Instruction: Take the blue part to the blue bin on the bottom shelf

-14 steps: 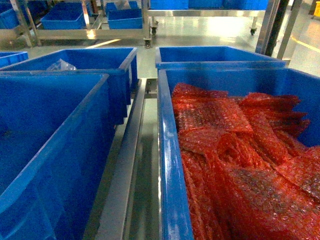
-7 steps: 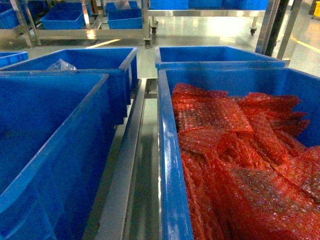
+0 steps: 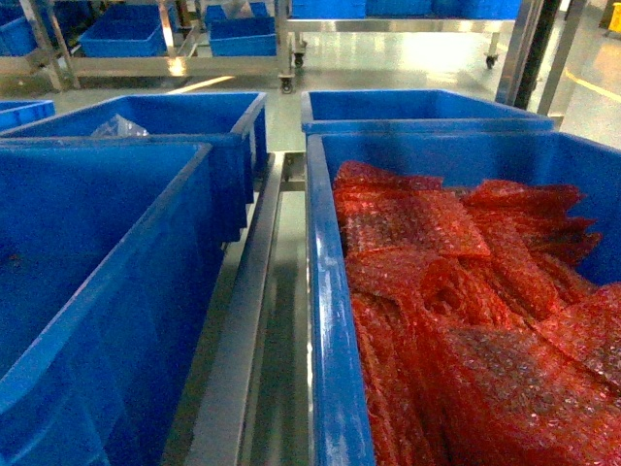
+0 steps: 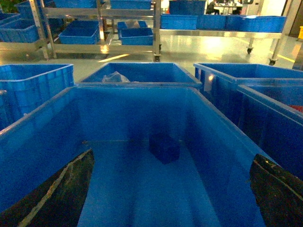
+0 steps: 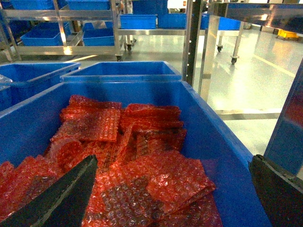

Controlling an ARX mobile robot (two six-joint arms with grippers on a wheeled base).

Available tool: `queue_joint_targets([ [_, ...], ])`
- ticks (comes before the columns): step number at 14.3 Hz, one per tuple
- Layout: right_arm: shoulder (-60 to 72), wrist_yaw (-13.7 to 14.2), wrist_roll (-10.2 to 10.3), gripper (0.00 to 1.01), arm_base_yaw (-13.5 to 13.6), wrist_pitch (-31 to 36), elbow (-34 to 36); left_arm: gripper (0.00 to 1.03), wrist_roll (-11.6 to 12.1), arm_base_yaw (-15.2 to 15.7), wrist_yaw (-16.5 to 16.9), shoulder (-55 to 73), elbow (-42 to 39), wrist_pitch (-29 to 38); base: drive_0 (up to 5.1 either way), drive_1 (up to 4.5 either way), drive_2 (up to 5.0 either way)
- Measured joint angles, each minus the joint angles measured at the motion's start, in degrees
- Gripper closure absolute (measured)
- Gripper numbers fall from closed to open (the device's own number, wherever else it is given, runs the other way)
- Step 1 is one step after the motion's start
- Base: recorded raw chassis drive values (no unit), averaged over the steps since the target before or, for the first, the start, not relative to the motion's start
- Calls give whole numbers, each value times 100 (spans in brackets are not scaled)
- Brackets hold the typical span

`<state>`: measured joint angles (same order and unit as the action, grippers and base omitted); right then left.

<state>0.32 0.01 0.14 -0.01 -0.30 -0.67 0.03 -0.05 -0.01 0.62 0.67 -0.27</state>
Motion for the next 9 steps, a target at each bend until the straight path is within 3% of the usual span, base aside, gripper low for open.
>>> queue_joint_targets([
  [9, 0, 0, 0, 3, 0, 0, 0, 5, 0, 0, 0, 0, 0, 0, 0, 0, 0],
])
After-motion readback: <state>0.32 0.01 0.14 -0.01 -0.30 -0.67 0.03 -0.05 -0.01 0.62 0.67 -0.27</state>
